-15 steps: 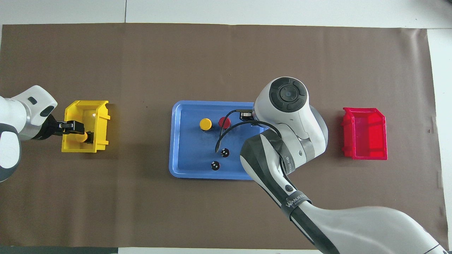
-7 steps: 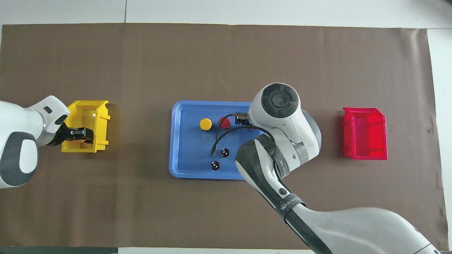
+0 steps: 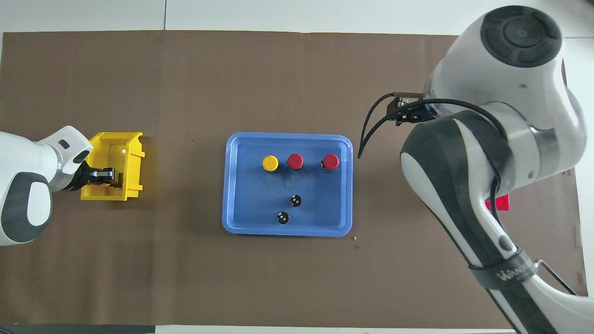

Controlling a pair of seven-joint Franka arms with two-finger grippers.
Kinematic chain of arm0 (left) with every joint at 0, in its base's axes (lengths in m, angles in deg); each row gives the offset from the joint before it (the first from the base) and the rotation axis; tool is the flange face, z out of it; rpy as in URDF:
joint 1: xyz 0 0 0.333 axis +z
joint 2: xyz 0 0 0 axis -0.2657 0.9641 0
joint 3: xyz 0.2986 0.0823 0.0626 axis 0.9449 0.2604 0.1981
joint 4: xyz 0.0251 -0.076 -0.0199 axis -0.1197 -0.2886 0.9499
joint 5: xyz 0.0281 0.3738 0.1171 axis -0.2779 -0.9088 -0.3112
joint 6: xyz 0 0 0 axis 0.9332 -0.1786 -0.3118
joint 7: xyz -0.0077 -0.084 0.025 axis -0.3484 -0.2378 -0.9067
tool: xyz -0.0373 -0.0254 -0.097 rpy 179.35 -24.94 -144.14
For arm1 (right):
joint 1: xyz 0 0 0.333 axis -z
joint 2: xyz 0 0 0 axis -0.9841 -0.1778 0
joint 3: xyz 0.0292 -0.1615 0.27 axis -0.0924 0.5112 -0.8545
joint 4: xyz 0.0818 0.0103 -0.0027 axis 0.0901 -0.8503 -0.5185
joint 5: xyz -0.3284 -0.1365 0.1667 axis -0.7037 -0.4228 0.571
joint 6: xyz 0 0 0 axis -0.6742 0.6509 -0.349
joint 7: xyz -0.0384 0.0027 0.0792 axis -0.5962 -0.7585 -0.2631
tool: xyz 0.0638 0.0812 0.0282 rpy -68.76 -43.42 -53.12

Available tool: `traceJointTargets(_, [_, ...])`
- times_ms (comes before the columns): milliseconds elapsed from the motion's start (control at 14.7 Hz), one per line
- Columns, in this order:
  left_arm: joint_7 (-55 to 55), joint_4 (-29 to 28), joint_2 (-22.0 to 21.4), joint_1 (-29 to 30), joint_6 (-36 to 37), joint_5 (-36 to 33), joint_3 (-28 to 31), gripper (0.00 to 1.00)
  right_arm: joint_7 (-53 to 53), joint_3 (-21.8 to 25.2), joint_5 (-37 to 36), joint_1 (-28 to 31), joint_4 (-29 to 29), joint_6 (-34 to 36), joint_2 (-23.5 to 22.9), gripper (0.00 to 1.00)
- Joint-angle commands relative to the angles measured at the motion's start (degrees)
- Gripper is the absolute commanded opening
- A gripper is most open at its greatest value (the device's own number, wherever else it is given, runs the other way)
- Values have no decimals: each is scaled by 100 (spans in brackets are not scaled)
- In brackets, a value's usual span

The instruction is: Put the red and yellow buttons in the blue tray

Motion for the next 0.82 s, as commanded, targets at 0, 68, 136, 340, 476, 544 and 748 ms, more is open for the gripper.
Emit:
traceJointTargets(0, [-24,1486,254,36,1381,-213,19,2,703,-76,8,584,-74,603,581,100])
traceJointTargets(68, [-94,2172,402,-16,1927,-231,19,2,923,-59,95,769,-66,832,739,100])
traceJointTargets(136, [-295,2605,465,-104,2333,-231,-15,2,1187,-41,174,1014,-66,1078,915,100])
traceJointTargets(340, [-2400,2058,352,-1331,1698,-231,-77,2,2188,-41,193,1788,-74,1467,1066,100])
traceJointTargets(476, [-2931,1872,360,-2008,1511,-153,-86,2,2585,-102,332,2359,-231,1380,1118,100])
traceJointTargets(544, [-3064,1810,421,-2160,1406,-13,-95,2,2622,-94,412,2431,-485,1223,1258,100])
traceJointTargets(748, [-3266,1599,658,-2538,773,349,-95,2,2833,-76,412,2449,-549,1133,1277,100])
